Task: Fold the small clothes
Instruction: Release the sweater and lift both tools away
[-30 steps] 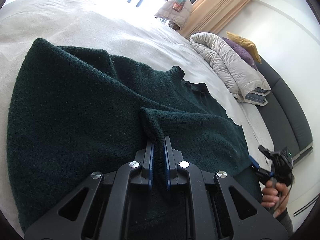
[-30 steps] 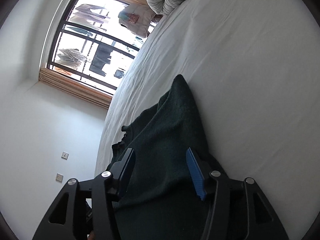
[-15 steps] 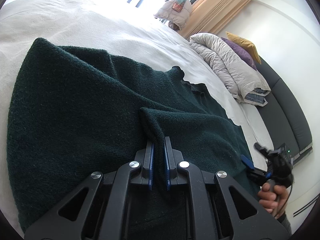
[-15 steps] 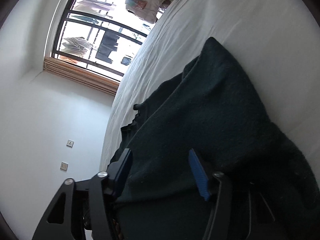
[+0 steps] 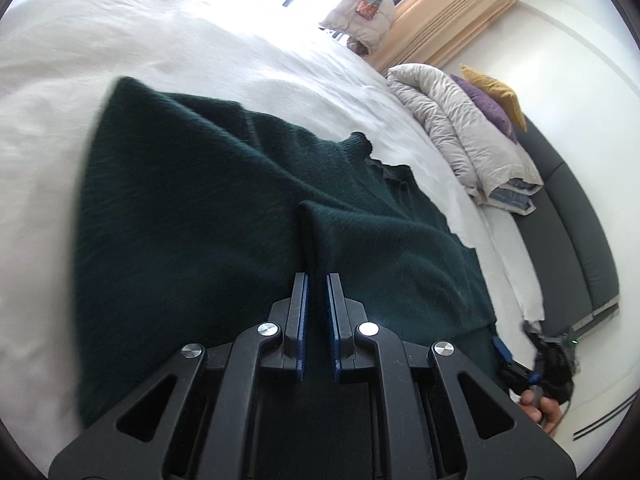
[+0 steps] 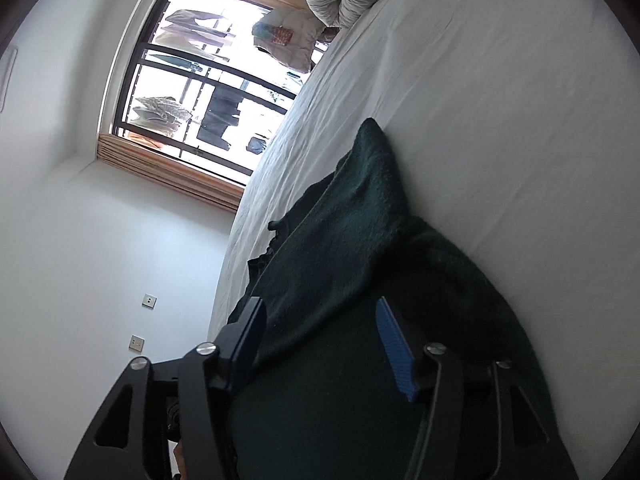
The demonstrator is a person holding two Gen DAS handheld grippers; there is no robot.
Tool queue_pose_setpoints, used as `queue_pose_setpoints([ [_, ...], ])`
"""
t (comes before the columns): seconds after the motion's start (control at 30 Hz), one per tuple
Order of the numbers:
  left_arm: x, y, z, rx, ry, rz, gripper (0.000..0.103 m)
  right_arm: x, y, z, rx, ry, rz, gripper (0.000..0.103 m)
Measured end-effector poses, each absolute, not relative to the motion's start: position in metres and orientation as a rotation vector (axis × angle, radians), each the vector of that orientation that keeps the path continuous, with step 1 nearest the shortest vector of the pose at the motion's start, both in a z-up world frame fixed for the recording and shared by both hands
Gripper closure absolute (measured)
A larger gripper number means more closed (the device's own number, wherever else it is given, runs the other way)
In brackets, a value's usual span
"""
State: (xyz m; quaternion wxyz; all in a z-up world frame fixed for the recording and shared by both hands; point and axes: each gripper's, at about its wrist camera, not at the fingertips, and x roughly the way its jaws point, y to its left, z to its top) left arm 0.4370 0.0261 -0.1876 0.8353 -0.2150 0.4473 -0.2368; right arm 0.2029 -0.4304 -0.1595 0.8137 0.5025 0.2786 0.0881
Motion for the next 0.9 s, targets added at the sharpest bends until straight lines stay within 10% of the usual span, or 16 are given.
queue_pose_setpoints([
  [0.1,0.412,0.040,-0.173,-0.410,0.939,-0.431,0.091,0.188,-0.410,-0.153,1.035,0.607,0.253,0.020],
  [0.57,0.241,0.056,-0.141,-0.096,0.859,-0.324,0.086,0.085,-0.422,-0.156,0.944,0.720,0.169,0.028],
  [0.67,0.194,0.050,-0.135,0.009,0.811,-0.327,0.068,0.055,-0.424,-0.147,0.881,0.726,0.117,0.021],
  [0.73,0.159,0.047,-0.133,0.071,0.763,-0.321,0.019,0.043,-0.426,-0.141,0.863,0.728,0.100,0.021],
  [0.9,0.090,0.023,-0.139,0.325,0.669,-0.310,0.013,0.007,-0.428,-0.121,0.748,0.712,0.033,0.021],
])
